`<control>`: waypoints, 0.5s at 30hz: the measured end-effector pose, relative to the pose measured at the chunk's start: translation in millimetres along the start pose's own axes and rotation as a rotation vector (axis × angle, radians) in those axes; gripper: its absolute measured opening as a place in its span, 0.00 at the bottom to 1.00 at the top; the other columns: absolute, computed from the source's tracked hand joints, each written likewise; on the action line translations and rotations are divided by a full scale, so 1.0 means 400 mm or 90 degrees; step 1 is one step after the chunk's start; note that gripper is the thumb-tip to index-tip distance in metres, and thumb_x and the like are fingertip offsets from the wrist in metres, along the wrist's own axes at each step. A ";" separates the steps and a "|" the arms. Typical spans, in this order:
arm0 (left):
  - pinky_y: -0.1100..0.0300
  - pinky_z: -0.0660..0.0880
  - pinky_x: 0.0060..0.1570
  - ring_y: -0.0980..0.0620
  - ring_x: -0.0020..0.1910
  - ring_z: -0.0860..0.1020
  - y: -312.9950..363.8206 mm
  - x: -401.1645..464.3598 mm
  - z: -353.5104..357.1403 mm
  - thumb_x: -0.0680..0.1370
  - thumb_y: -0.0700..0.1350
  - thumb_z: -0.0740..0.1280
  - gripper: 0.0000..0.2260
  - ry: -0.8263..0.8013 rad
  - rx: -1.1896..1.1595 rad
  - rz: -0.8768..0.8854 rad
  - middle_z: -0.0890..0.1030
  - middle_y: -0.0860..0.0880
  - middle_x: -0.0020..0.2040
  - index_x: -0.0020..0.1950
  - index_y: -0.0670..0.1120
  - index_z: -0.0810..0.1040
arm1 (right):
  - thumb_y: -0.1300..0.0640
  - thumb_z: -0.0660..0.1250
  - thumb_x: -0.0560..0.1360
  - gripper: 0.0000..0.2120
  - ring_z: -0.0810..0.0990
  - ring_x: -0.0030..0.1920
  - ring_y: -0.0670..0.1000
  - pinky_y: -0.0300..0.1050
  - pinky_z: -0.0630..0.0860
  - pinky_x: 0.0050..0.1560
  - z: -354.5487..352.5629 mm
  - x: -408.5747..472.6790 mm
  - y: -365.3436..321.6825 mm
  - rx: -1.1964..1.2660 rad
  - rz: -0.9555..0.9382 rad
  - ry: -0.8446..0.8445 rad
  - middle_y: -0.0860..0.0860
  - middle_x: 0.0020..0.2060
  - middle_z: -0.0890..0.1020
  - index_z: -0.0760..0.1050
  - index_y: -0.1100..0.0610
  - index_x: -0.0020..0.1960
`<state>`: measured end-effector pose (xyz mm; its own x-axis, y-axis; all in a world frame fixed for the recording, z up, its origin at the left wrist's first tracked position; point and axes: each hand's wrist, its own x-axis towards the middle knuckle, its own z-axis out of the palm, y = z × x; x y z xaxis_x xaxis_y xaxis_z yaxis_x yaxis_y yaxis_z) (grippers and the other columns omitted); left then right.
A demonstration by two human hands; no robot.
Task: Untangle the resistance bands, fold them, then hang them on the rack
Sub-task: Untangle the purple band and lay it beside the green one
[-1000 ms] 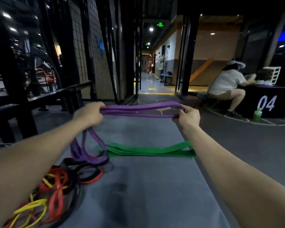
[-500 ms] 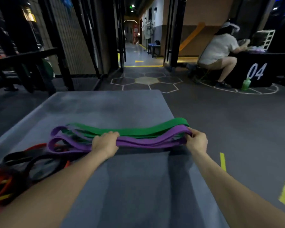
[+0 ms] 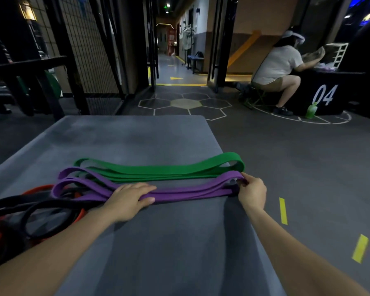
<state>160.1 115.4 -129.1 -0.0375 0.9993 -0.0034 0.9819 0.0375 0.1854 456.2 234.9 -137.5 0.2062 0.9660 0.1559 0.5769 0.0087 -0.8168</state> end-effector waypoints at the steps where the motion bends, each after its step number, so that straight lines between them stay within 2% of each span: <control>1: 0.57 0.60 0.69 0.55 0.70 0.65 -0.001 -0.004 0.014 0.73 0.71 0.49 0.32 0.025 -0.022 0.007 0.68 0.56 0.71 0.72 0.57 0.64 | 0.64 0.58 0.77 0.17 0.78 0.51 0.61 0.49 0.74 0.50 0.001 0.001 0.002 -0.010 -0.011 -0.003 0.60 0.54 0.78 0.76 0.54 0.64; 2: 0.57 0.60 0.69 0.55 0.70 0.66 -0.001 -0.007 0.029 0.76 0.65 0.53 0.25 0.051 -0.039 0.005 0.68 0.57 0.71 0.71 0.57 0.65 | 0.64 0.58 0.77 0.17 0.78 0.49 0.61 0.50 0.75 0.49 -0.001 0.001 0.004 -0.022 -0.028 -0.007 0.59 0.53 0.77 0.75 0.55 0.64; 4: 0.57 0.60 0.69 0.55 0.69 0.66 0.005 -0.013 0.046 0.78 0.59 0.59 0.21 0.084 -0.056 -0.005 0.69 0.58 0.70 0.71 0.58 0.66 | 0.64 0.59 0.77 0.16 0.75 0.51 0.61 0.50 0.73 0.49 -0.011 -0.002 0.003 -0.072 -0.073 -0.017 0.58 0.52 0.73 0.74 0.55 0.63; 7: 0.56 0.60 0.69 0.55 0.69 0.67 0.005 -0.014 0.049 0.77 0.58 0.60 0.21 0.092 -0.075 -0.016 0.69 0.59 0.69 0.70 0.59 0.66 | 0.68 0.63 0.73 0.22 0.65 0.59 0.61 0.53 0.69 0.55 -0.020 -0.030 -0.006 -0.182 -0.166 0.028 0.59 0.58 0.68 0.69 0.57 0.65; 9: 0.56 0.60 0.69 0.55 0.68 0.67 0.004 -0.014 0.051 0.77 0.58 0.61 0.21 0.097 -0.087 -0.023 0.69 0.59 0.69 0.70 0.59 0.67 | 0.73 0.64 0.67 0.28 0.65 0.58 0.61 0.57 0.70 0.57 -0.006 -0.080 -0.029 -0.230 -0.298 0.081 0.61 0.60 0.69 0.70 0.60 0.66; 10: 0.56 0.60 0.69 0.54 0.68 0.67 0.005 -0.015 0.052 0.76 0.58 0.62 0.21 0.102 -0.094 -0.025 0.70 0.59 0.69 0.70 0.59 0.68 | 0.74 0.65 0.64 0.27 0.68 0.55 0.61 0.58 0.72 0.55 0.011 -0.114 -0.048 -0.229 -0.384 0.086 0.61 0.57 0.73 0.73 0.61 0.63; 13: 0.58 0.60 0.67 0.53 0.67 0.68 0.011 -0.018 0.047 0.76 0.57 0.64 0.21 0.120 -0.103 -0.026 0.71 0.59 0.68 0.69 0.58 0.69 | 0.69 0.65 0.63 0.16 0.75 0.44 0.58 0.50 0.75 0.41 0.103 -0.200 -0.126 -0.201 -0.572 -0.023 0.56 0.45 0.79 0.80 0.60 0.50; 15: 0.59 0.60 0.65 0.53 0.66 0.68 0.013 -0.020 0.041 0.76 0.56 0.64 0.21 0.127 -0.101 -0.029 0.71 0.58 0.67 0.69 0.57 0.70 | 0.64 0.62 0.68 0.12 0.76 0.44 0.59 0.51 0.73 0.41 0.179 -0.237 -0.176 -0.173 -0.557 -0.123 0.55 0.45 0.79 0.80 0.59 0.49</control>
<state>168.4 107.7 -144.2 -0.1323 0.9754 0.1764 0.9378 0.0655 0.3409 339.5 161.2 -134.8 -0.5095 0.6706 0.5391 0.6348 0.7159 -0.2906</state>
